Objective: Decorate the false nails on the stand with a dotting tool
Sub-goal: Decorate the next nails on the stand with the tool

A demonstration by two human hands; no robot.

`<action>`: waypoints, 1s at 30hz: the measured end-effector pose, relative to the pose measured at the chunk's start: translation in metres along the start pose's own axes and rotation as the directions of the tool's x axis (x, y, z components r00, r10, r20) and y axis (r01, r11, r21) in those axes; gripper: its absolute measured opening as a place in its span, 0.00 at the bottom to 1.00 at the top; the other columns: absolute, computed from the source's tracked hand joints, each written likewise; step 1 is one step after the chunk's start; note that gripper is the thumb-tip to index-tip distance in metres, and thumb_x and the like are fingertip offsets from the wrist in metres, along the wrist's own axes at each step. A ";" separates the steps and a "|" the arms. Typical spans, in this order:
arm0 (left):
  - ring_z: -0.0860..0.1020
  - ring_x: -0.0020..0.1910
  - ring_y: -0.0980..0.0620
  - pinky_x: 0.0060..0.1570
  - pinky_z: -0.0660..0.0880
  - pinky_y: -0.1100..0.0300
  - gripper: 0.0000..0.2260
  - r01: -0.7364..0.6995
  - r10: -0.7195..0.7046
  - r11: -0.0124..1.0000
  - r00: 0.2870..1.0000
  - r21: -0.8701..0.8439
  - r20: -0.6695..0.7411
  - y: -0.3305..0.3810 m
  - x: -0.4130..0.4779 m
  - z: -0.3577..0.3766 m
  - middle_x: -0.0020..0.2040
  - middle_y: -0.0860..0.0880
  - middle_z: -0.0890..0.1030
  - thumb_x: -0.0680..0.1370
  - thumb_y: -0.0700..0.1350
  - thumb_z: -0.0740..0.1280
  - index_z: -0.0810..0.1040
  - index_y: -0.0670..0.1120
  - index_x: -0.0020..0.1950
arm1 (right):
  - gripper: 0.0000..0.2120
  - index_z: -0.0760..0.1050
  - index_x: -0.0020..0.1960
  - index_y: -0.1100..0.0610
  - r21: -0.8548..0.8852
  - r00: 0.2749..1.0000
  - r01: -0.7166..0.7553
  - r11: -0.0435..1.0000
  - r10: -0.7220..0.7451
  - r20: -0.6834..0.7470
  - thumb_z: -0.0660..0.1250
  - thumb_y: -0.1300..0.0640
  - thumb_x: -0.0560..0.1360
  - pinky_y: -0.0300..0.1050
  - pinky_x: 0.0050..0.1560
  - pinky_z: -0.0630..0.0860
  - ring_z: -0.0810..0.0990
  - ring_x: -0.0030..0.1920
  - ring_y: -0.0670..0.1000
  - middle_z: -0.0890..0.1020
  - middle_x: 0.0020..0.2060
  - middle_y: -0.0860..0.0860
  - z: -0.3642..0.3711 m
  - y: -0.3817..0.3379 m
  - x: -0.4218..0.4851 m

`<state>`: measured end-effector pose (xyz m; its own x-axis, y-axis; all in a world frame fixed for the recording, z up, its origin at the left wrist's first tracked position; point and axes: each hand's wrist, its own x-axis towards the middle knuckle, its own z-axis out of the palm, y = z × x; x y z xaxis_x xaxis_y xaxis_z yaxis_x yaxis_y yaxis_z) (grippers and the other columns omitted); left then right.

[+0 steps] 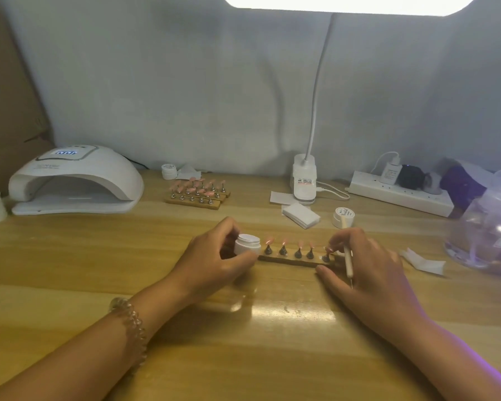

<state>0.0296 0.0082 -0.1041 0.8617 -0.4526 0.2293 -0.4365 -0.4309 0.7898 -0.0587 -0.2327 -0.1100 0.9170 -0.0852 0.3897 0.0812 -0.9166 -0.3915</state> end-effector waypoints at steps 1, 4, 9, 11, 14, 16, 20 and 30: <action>0.76 0.38 0.59 0.39 0.71 0.64 0.21 -0.006 0.005 1.000 1.000 0.020 0.012 0.000 0.000 0.001 0.40 0.56 0.80 0.64 0.65 0.64 0.73 0.50 0.46 | 0.17 0.66 0.54 0.44 -0.001 1.000 -0.002 1.000 0.002 -0.007 0.72 0.48 0.73 0.48 0.54 0.63 0.76 0.51 0.45 0.76 0.47 0.37 0.000 0.001 0.000; 0.78 0.45 0.55 0.52 0.73 0.54 0.23 0.007 0.007 0.983 0.997 0.184 -0.073 -0.004 0.002 0.002 0.44 0.57 0.81 0.63 0.66 0.63 0.74 0.51 0.48 | 0.17 0.66 0.54 0.44 0.015 0.999 -0.010 1.000 0.010 -0.030 0.73 0.51 0.73 0.49 0.52 0.65 0.78 0.49 0.46 0.77 0.45 0.38 0.001 0.003 0.000; 0.72 0.54 0.56 0.52 0.61 0.57 0.14 0.143 -0.036 0.882 0.971 0.450 -0.238 -0.014 0.008 0.001 0.49 0.61 0.75 0.70 0.60 0.69 0.75 0.56 0.51 | 0.18 0.65 0.53 0.44 0.021 0.999 0.021 1.000 -0.020 -0.045 0.74 0.53 0.73 0.49 0.55 0.64 0.77 0.49 0.45 0.76 0.45 0.37 0.003 0.007 0.001; 0.71 0.55 0.56 0.51 0.59 0.57 0.14 0.136 -0.021 0.864 0.972 0.485 -0.235 -0.016 0.008 0.003 0.51 0.60 0.74 0.71 0.61 0.66 0.75 0.57 0.52 | 0.18 0.65 0.53 0.43 0.022 0.998 0.034 0.999 -0.033 -0.045 0.73 0.54 0.73 0.48 0.56 0.62 0.77 0.49 0.45 0.76 0.45 0.37 0.003 0.009 0.000; 0.70 0.55 0.57 0.52 0.58 0.58 0.20 0.116 0.000 0.845 0.976 0.523 -0.217 -0.013 0.006 0.004 0.53 0.60 0.75 0.67 0.62 0.59 0.76 0.57 0.55 | 0.19 0.65 0.53 0.43 0.022 0.998 0.048 0.999 -0.047 -0.047 0.74 0.55 0.73 0.49 0.57 0.63 0.78 0.49 0.45 0.77 0.44 0.38 0.004 0.010 0.000; 0.70 0.57 0.56 0.53 0.59 0.59 0.21 0.102 0.009 0.839 0.979 0.534 -0.201 -0.011 0.005 0.003 0.55 0.60 0.75 0.68 0.63 0.60 0.77 0.57 0.57 | 0.19 0.65 0.52 0.44 0.024 0.997 0.054 0.998 -0.053 -0.049 0.74 0.56 0.73 0.49 0.57 0.63 0.78 0.49 0.45 0.77 0.44 0.38 0.004 0.010 0.001; 0.71 0.60 0.54 0.57 0.63 0.60 0.20 0.072 0.053 0.859 0.972 0.507 -0.229 -0.008 0.004 0.003 0.60 0.57 0.76 0.72 0.58 0.68 0.77 0.55 0.63 | 0.20 0.65 0.53 0.44 0.023 0.997 0.058 0.998 -0.057 -0.052 0.74 0.56 0.73 0.48 0.56 0.63 0.78 0.48 0.45 0.77 0.44 0.37 0.005 0.011 0.002; 0.68 0.61 0.53 0.55 0.54 0.59 0.06 -0.160 0.263 0.826 0.957 0.540 -0.120 0.011 -0.007 0.018 0.65 0.57 0.72 0.73 0.54 0.73 0.82 0.57 0.49 | 0.20 0.66 0.53 0.44 0.035 0.996 0.075 0.997 -0.073 -0.042 0.75 0.58 0.72 0.51 0.58 0.65 0.77 0.49 0.45 0.77 0.44 0.38 0.004 0.007 0.003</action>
<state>0.0141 -0.0075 -0.1076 0.7409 -0.4533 0.4956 -0.6381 -0.7054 0.3086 -0.0537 -0.2377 -0.1147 0.8916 -0.0340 0.4516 0.1629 -0.9064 -0.3898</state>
